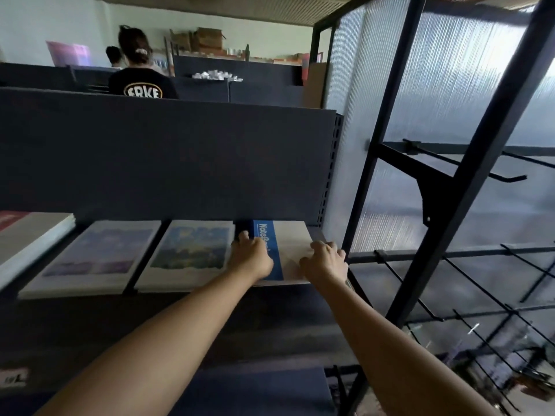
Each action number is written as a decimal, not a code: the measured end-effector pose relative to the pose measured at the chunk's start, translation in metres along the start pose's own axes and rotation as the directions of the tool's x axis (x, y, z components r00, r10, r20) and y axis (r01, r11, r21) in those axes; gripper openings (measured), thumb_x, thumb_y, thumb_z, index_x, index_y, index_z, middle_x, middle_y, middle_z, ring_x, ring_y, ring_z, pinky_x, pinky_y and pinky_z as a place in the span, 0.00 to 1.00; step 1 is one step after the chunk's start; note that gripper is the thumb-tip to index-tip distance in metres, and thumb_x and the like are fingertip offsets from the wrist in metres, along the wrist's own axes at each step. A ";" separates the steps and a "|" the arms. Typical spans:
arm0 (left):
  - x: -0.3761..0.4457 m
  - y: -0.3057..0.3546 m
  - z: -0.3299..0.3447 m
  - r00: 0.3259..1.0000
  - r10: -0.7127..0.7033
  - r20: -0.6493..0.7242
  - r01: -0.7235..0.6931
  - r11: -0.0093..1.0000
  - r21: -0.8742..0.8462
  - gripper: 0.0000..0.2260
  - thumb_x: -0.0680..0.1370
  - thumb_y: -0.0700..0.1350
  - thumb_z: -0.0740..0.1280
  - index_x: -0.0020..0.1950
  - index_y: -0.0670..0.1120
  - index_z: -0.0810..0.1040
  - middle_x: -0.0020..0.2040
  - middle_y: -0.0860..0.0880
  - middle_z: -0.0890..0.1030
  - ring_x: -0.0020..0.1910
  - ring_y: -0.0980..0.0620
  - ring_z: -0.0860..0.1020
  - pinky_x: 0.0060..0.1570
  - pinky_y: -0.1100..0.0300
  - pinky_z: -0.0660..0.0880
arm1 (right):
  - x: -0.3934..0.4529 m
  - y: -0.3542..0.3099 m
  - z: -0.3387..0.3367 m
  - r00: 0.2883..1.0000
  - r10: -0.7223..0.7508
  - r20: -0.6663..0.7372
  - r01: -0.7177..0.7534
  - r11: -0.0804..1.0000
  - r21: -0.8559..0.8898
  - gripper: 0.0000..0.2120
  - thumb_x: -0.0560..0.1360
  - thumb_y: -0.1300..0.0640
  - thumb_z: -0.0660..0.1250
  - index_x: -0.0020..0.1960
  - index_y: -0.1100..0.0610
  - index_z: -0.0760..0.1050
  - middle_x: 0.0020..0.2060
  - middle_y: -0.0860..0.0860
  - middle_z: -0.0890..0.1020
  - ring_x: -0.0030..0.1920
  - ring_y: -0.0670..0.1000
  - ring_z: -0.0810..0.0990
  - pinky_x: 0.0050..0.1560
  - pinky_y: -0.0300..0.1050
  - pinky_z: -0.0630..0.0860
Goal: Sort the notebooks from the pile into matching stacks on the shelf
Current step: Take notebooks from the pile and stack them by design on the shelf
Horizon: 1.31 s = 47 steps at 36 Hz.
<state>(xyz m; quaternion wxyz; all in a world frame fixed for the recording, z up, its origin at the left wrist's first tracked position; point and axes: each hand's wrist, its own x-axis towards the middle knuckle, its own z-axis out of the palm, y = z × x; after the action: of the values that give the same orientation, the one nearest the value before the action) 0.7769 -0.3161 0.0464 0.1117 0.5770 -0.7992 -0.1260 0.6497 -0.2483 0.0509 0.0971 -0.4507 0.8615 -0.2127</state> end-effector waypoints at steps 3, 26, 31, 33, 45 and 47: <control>-0.003 0.000 -0.008 0.991 0.081 0.110 -0.084 0.996 0.028 0.33 0.77 0.59 0.66 0.77 0.48 0.57 0.76 0.43 0.53 0.73 0.40 0.58 0.70 0.49 0.61 | 0.003 0.002 0.002 1.000 -0.001 0.021 0.000 0.998 0.056 0.24 0.76 0.54 0.61 0.72 0.53 0.64 0.67 0.54 0.69 0.68 0.57 0.66 0.64 0.51 0.68; -0.039 0.003 -0.026 0.970 0.128 0.206 -0.157 0.978 0.133 0.45 0.71 0.69 0.64 0.79 0.54 0.46 0.79 0.50 0.48 0.77 0.44 0.49 0.73 0.45 0.54 | -0.014 0.008 -0.008 0.983 -0.164 -0.078 0.156 0.982 -0.103 0.21 0.81 0.47 0.54 0.71 0.54 0.63 0.69 0.53 0.68 0.69 0.57 0.64 0.65 0.51 0.62; -0.062 -0.013 -0.038 0.999 0.047 -0.014 -0.044 0.985 0.169 0.31 0.79 0.66 0.52 0.78 0.52 0.56 0.77 0.48 0.59 0.74 0.44 0.59 0.69 0.48 0.61 | -0.028 -0.007 -0.006 0.943 -0.326 -0.063 0.312 0.935 -0.168 0.22 0.81 0.47 0.55 0.72 0.54 0.62 0.69 0.53 0.69 0.69 0.57 0.64 0.66 0.52 0.62; -0.072 -0.027 -0.045 0.999 0.030 -0.042 -0.021 0.980 0.200 0.29 0.80 0.65 0.51 0.75 0.50 0.61 0.74 0.47 0.65 0.71 0.44 0.64 0.65 0.49 0.65 | -0.036 -0.016 -0.002 0.921 -0.386 -0.051 0.372 0.911 -0.177 0.21 0.81 0.48 0.55 0.71 0.55 0.63 0.68 0.53 0.70 0.69 0.57 0.65 0.66 0.52 0.62; -0.150 -0.123 -0.092 0.981 -0.158 -0.114 0.180 0.957 0.227 0.24 0.81 0.61 0.52 0.71 0.49 0.67 0.70 0.46 0.68 0.68 0.44 0.68 0.62 0.49 0.69 | -0.100 -0.099 0.025 0.793 -0.608 0.051 0.609 0.784 -0.125 0.22 0.81 0.48 0.55 0.73 0.53 0.61 0.70 0.53 0.68 0.70 0.56 0.65 0.69 0.52 0.59; -0.165 -0.141 -0.101 0.973 -0.197 -0.117 0.220 0.948 0.232 0.24 0.81 0.61 0.52 0.73 0.50 0.65 0.72 0.47 0.66 0.70 0.44 0.66 0.63 0.50 0.68 | -0.113 -0.116 0.031 0.773 -0.629 0.085 0.634 0.763 -0.125 0.22 0.81 0.48 0.55 0.73 0.53 0.62 0.70 0.52 0.68 0.70 0.56 0.64 0.69 0.52 0.59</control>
<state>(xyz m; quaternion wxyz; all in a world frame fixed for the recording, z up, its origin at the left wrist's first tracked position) 0.9865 -0.2093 0.0900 0.0628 0.6727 -0.7372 -0.0114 0.8104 -0.2229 0.0734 0.0029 -0.7241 0.6707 -0.1604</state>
